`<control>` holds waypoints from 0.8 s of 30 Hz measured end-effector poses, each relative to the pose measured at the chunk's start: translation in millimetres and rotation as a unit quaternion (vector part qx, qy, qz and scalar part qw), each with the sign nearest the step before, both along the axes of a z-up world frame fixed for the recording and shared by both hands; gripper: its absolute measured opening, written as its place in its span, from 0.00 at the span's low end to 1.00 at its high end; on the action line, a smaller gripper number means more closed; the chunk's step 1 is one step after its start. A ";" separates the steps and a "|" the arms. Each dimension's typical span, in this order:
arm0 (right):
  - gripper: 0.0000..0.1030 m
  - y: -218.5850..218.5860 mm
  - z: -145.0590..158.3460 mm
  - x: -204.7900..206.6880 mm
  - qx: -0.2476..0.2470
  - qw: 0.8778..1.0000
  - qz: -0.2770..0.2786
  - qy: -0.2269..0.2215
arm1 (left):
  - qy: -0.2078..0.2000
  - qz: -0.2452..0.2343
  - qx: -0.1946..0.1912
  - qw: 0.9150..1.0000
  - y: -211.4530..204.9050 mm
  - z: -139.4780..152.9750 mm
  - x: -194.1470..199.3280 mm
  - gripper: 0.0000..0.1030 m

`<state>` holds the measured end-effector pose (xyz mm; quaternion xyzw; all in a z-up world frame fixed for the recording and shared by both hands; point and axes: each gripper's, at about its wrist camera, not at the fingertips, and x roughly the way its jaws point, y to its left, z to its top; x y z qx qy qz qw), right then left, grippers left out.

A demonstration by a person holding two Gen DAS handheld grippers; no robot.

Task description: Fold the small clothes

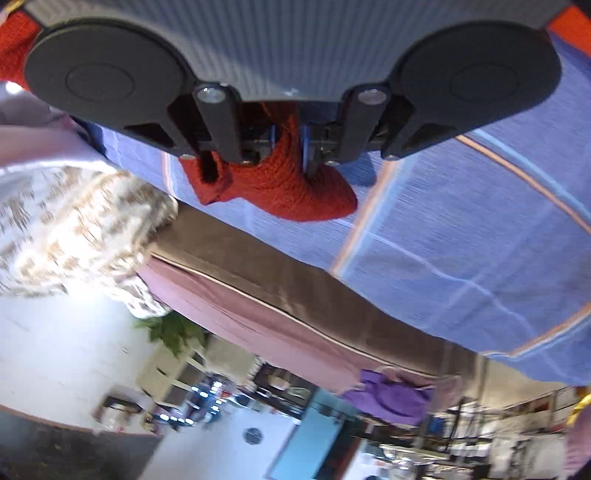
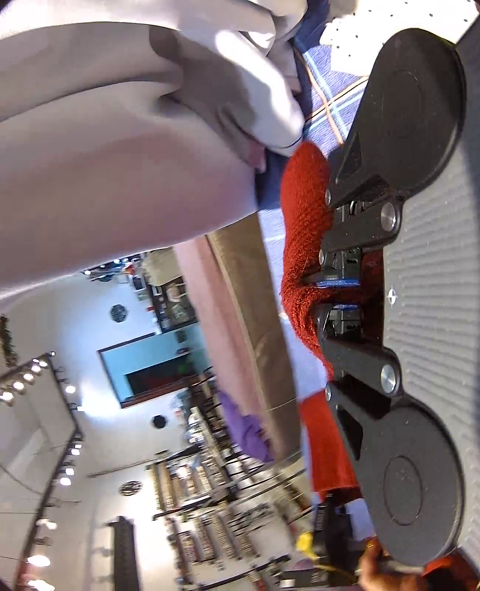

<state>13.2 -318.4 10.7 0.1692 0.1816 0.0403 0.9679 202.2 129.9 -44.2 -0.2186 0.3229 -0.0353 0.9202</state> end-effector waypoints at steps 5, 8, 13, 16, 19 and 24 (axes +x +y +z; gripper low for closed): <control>0.18 -9.6 -26.9 17.6 0.012 0.999 -0.018 0.044 | 0.072 0.012 0.042 0.996 38.9 -24.6 11.7 0.15; 0.44 -31.9 -81.5 39.7 0.052 0.985 -0.073 0.146 | 0.141 -0.012 0.037 0.989 38.5 -47.0 12.5 0.36; 0.94 -34.3 -105.9 -5.6 0.116 0.979 -0.087 0.143 | 0.102 -0.081 0.058 0.990 23.4 -28.9 -43.7 0.96; 1.00 -26.2 -94.7 -47.4 0.101 0.985 -0.063 0.126 | 0.091 -0.120 0.026 0.988 22.6 -16.3 -87.5 1.00; 1.00 -18.3 -85.3 -87.4 0.095 0.987 -0.023 0.127 | 0.096 -0.152 -0.006 0.984 22.7 -13.1 -130.5 1.00; 1.00 -15.8 -86.2 -135.3 0.107 0.984 -0.015 0.140 | 0.105 -0.196 0.011 0.975 27.1 -19.2 -179.0 1.00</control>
